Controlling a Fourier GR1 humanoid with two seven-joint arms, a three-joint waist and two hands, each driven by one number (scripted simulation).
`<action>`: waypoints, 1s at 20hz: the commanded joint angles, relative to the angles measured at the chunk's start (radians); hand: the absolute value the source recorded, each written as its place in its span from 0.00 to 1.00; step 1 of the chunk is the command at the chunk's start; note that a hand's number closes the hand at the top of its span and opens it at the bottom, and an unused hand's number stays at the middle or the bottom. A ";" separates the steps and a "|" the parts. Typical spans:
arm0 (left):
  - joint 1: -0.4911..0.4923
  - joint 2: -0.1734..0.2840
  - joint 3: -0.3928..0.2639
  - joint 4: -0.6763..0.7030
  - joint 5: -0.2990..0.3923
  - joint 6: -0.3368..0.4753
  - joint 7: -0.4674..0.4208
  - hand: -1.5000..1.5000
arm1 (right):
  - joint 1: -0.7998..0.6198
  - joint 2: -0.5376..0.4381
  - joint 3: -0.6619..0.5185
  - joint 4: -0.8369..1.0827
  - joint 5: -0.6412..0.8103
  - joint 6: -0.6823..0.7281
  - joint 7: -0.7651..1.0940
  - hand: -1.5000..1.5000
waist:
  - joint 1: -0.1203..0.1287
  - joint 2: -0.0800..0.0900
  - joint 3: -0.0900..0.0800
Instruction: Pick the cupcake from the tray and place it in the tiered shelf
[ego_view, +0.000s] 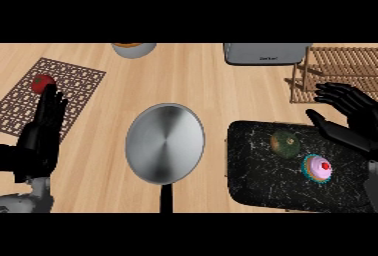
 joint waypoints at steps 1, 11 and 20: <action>0.039 -0.008 -0.018 -0.007 0.010 -0.023 0.027 0.50 | 0.051 0.011 -0.165 0.066 -0.175 0.141 -0.145 0.00 | 0.002 0.000 0.002; -0.008 -0.014 -0.015 -0.013 -0.006 -0.017 0.079 0.50 | 0.179 -0.378 -0.152 -0.161 -0.087 0.510 0.006 0.00 | -0.006 -0.003 -0.002; 0.011 -0.016 -0.025 -0.068 -0.022 -0.012 0.092 0.50 | 0.158 -0.635 -0.077 -0.426 0.181 0.496 0.306 0.00 | 0.012 -0.006 -0.003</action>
